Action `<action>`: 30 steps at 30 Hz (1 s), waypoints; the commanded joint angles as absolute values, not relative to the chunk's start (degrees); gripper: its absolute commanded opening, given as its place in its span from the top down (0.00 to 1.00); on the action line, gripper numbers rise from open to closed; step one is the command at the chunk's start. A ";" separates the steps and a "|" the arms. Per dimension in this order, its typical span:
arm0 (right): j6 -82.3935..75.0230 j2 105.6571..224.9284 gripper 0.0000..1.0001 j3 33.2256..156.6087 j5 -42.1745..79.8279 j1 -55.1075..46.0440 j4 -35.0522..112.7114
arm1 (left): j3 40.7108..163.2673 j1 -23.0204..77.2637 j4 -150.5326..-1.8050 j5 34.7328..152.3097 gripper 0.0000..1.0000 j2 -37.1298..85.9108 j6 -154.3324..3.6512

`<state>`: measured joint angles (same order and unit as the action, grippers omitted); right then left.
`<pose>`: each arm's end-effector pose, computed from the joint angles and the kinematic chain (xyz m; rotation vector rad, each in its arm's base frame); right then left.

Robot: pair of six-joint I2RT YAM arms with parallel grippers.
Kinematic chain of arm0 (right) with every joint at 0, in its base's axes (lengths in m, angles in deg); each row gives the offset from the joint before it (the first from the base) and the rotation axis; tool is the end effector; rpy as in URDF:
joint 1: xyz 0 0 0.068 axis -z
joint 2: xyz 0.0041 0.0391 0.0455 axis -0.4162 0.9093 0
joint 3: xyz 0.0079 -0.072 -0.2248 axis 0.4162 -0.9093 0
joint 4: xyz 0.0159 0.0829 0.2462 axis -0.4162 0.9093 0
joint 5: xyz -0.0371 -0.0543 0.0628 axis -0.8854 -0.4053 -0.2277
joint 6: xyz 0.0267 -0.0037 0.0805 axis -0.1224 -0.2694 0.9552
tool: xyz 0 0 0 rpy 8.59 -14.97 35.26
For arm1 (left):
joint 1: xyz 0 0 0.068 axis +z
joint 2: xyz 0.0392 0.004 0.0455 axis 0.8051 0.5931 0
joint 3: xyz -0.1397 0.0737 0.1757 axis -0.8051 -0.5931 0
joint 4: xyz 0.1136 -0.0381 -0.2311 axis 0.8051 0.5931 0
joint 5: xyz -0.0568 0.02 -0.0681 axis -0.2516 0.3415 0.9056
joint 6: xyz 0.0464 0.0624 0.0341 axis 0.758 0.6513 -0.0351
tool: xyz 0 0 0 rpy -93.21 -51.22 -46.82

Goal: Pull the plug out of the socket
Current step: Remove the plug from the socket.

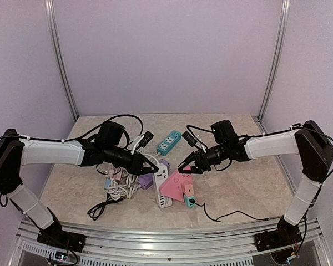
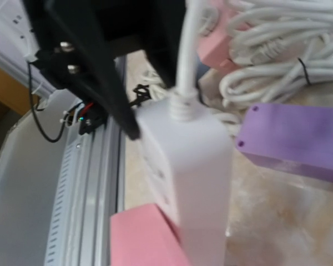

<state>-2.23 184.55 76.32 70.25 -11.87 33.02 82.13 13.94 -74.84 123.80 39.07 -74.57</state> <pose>0.2576 0.2699 0.1430 -1.1275 1.9918 1.5646 0.2441 -0.2626 0.1580 0.9591 2.1220 -1.2135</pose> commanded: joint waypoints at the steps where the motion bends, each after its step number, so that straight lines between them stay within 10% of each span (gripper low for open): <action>1: -1.33 183.76 0.61 74.75 71.54 -12.43 31.15 | 84.93 13.63 -78.15 125.70 0.74 39.60 -74.70; 9: 1.74 182.59 0.76 72.57 73.13 -12.42 26.37 | 84.34 14.06 -79.24 124.70 0.75 40.27 -76.13; 13: 3.41 180.99 0.99 71.39 73.92 -12.42 24.08 | 83.07 15.47 -81.20 125.97 0.76 40.72 -77.73; 30: 14.64 173.12 1.00 68.70 81.66 -12.41 13.07 | 82.21 16.25 -82.68 132.60 0.78 39.04 -76.07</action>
